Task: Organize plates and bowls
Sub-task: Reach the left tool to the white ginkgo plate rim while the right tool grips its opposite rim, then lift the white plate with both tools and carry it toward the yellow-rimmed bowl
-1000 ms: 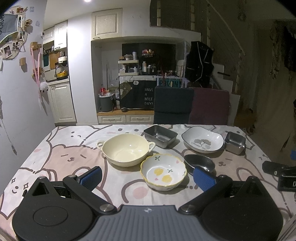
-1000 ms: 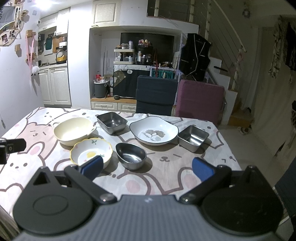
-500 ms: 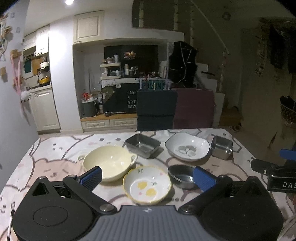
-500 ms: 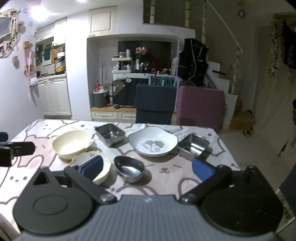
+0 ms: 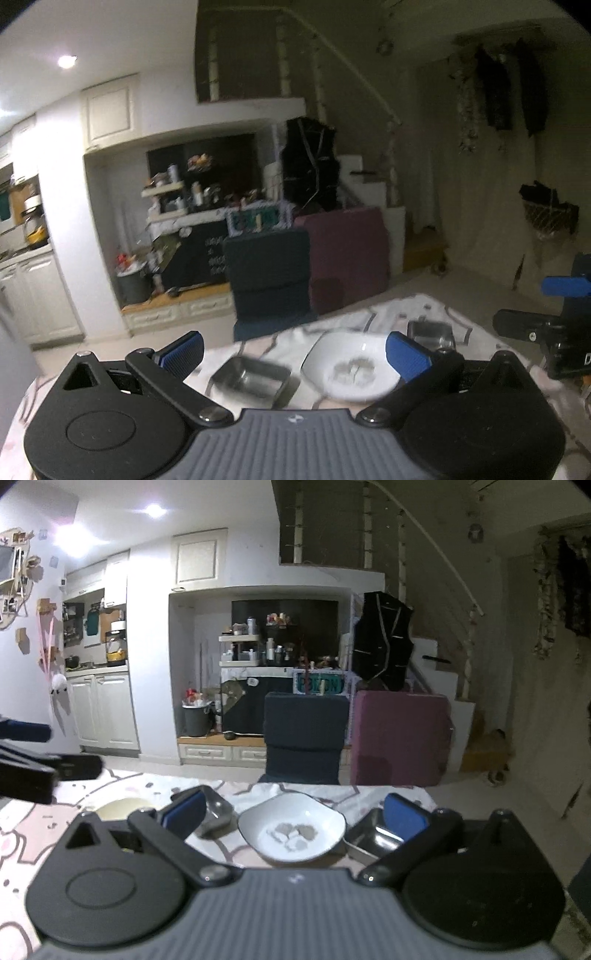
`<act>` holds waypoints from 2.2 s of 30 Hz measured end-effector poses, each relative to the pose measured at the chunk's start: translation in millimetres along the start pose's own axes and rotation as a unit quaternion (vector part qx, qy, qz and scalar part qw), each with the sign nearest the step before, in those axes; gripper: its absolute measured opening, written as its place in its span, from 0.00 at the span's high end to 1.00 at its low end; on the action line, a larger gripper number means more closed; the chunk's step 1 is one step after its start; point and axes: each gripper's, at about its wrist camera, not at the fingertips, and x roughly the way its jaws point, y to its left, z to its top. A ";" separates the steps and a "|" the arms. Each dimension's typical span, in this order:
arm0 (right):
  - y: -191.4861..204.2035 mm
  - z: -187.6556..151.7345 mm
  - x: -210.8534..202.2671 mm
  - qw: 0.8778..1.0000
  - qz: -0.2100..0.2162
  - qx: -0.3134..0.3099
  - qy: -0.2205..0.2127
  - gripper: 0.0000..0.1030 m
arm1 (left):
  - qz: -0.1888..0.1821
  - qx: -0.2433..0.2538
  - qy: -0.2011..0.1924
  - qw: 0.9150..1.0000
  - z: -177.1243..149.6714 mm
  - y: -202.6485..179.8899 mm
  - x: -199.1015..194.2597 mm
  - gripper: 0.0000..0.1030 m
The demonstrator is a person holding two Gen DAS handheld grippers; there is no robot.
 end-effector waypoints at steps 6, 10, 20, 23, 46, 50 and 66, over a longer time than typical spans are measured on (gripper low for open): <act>-18.5 15.0 30.7 0.998 -0.005 0.054 -0.024 0.00 | -0.014 0.040 0.001 0.999 19.7 -6.1 70.9 0.00; -28.0 14.2 58.8 0.995 -0.018 0.093 -0.011 0.00 | -0.034 0.086 0.030 0.995 24.2 -13.2 125.4 0.00; -59.3 -20.6 140.8 0.971 -0.042 0.219 0.088 0.00 | -0.078 0.124 0.087 0.985 17.3 -21.4 237.0 0.00; -71.9 -40.1 162.2 0.953 -0.051 0.272 0.123 0.00 | -0.080 0.139 0.097 0.982 17.3 -24.5 260.4 0.00; -88.0 -113.3 225.3 0.808 -0.041 0.530 0.254 0.67 | -0.092 0.157 0.211 0.960 -4.8 -23.9 368.6 0.14; -90.6 -114.8 234.2 0.804 -0.033 0.541 0.245 0.81 | -0.079 0.143 0.240 0.957 -14.0 -19.9 379.2 0.28; -83.1 -85.8 245.3 0.862 -0.018 0.446 0.242 0.93 | -0.095 0.046 0.313 0.944 -43.5 4.4 406.4 0.84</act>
